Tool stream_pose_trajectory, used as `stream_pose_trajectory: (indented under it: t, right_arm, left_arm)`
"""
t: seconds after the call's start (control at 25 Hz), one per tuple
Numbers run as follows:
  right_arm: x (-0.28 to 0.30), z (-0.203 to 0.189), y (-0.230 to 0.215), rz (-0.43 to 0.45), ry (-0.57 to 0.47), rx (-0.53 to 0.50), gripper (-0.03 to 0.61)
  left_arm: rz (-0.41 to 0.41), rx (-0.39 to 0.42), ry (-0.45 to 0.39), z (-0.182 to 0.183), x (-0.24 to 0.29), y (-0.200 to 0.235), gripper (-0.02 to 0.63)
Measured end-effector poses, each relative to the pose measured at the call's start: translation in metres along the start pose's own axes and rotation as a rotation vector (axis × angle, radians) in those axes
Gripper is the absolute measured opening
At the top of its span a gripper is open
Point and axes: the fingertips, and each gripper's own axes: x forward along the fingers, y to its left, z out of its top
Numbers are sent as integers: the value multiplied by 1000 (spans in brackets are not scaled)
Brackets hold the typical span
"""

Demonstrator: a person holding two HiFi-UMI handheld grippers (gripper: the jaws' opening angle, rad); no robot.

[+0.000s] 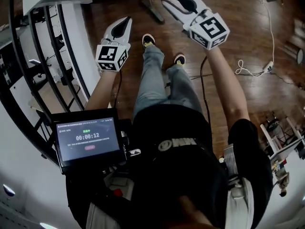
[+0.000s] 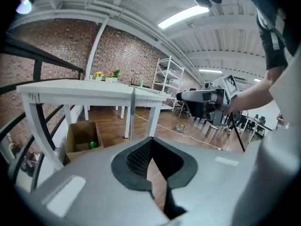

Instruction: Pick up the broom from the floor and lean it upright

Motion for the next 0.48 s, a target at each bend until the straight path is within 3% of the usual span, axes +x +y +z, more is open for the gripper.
stream_pose_trajectory:
  t: [0.24, 0.48]
  right_arm:
    - [-91, 44, 55, 42, -113, 15, 5]
    - [-205, 76, 123, 87, -196, -37, 5]
  left_arm:
    - [31, 71, -101, 69, -55, -92, 12]
    - [66, 40, -220, 109, -117, -218, 12]
